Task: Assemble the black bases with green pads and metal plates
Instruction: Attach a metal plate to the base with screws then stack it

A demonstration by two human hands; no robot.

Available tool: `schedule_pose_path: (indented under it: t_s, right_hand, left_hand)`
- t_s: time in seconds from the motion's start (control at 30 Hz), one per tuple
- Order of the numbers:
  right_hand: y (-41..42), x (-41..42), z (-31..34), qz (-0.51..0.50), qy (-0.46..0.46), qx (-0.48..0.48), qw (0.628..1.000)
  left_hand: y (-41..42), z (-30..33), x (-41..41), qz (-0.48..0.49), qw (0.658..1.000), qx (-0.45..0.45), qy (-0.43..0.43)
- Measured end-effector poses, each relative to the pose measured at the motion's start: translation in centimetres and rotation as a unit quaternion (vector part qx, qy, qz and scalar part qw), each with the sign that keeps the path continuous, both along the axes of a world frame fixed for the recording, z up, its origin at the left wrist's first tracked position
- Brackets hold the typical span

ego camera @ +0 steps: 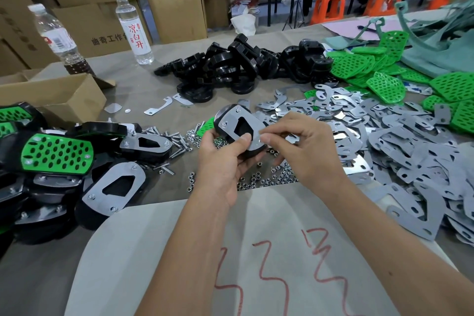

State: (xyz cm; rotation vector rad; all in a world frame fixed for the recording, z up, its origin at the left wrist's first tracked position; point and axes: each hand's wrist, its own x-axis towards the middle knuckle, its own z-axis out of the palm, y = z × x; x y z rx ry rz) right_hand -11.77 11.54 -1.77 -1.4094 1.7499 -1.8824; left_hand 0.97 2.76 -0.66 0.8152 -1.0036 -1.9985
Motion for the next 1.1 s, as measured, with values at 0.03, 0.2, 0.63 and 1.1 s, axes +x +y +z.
schedule_pose_path:
  t_s: [0.03,0.2,0.63,1.1]
  right_hand:
    - [-0.01,0.03,-0.03,0.002,0.004,0.002,1.000]
    - [-0.28,0.47,-0.21,0.008,0.031,-0.001,0.999]
    - [-0.32,0.33,-0.13,-0.021,0.026,0.010,0.999]
    - [-0.36,0.39,-0.37,0.040,0.007,0.052,0.998]
  left_hand:
    - [0.01,-0.03,-0.02,0.001,1.000,-0.002,-0.001]
    - [0.10,-0.27,-0.18,0.012,1.000,-0.007,-0.013]
    - [0.28,-0.66,-0.35,0.022,1.000,-0.008,-0.018]
    - [0.04,-0.49,-0.30,0.053,0.998,0.022,0.003]
